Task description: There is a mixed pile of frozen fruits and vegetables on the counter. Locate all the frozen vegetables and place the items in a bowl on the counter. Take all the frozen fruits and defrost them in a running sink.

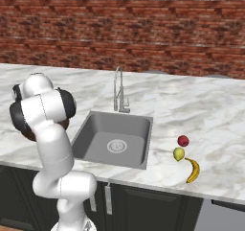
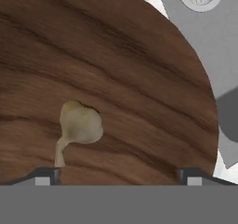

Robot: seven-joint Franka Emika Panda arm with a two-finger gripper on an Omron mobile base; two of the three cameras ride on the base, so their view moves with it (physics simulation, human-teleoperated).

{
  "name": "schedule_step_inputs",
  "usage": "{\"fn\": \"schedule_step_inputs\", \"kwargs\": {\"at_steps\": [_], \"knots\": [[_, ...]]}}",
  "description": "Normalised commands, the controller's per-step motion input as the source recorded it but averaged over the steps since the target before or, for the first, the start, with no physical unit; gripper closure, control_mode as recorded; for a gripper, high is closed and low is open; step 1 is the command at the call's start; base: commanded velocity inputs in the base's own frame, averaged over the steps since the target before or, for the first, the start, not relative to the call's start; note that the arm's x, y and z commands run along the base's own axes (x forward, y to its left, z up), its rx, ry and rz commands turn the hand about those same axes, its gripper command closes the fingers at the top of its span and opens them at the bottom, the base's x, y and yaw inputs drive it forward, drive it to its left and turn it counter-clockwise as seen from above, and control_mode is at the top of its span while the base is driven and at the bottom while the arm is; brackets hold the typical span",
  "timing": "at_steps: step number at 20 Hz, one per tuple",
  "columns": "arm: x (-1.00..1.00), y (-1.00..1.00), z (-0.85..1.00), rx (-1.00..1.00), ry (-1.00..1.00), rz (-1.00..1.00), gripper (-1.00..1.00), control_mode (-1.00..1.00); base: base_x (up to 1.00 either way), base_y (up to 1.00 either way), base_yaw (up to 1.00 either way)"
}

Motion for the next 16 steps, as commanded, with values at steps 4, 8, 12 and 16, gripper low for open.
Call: {"fn": "schedule_step_inputs", "kwargs": {"at_steps": [4, 8, 12, 16], "knots": [[-0.04, -0.38, 0.07, 0.06, 0.00, 0.06, -1.00, -1.00, 0.00, 0.00, 0.00], [-0.06, -0.33, 0.22, 0.03, -0.01, 0.09, -1.00, -1.00, 0.00, 0.00, 0.00], [-0.08, -0.30, 0.31, 0.02, -0.01, 0.09, -1.00, -1.00, 0.00, 0.00, 0.00], [-0.13, -0.30, 0.07, -0.01, -0.01, 0.07, -1.00, -1.00, 0.00, 0.00, 0.00]]}}
